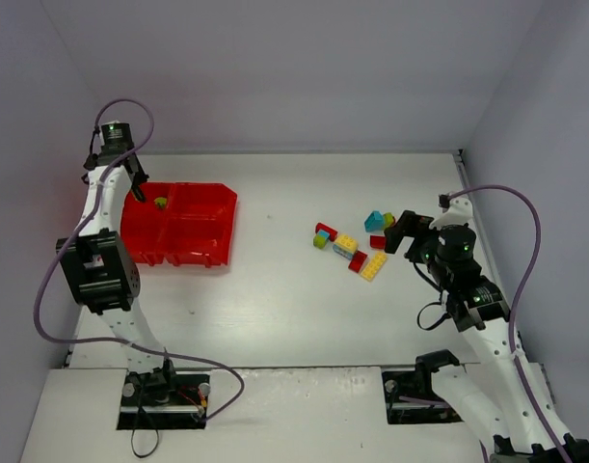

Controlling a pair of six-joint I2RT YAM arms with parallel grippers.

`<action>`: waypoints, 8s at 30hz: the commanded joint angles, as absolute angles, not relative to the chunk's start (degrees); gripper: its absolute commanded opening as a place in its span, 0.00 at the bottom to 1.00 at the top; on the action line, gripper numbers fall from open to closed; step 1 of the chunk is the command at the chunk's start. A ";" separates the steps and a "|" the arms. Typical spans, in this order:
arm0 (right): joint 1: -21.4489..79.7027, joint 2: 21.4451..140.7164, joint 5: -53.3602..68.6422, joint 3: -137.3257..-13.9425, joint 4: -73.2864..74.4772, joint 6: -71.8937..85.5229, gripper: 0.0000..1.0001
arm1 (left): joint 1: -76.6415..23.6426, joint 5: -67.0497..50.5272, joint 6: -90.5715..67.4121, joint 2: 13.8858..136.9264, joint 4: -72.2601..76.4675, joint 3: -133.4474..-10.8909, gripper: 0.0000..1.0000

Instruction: Sort the legos into containers by color

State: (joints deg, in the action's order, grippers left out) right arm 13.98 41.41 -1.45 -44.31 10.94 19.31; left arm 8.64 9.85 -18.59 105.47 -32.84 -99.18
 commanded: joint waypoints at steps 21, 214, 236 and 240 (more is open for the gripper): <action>14.41 44.38 -2.11 -44.47 7.12 19.95 0.96 | 5.46 2.20 -21.09 100.93 -28.30 -99.76 0.50; 23.30 78.22 -5.10 -43.77 -14.68 11.60 0.82 | 2.31 -9.67 -25.95 74.03 -29.71 -72.87 0.66; 23.12 87.98 -7.73 -44.12 -10.46 28.03 0.51 | -7.21 -13.80 -21.09 62.31 -28.83 -63.63 0.66; 23.12 88.24 -8.96 -43.77 -9.76 29.27 0.51 | -7.21 -14.32 -21.18 62.40 -28.92 -63.63 0.66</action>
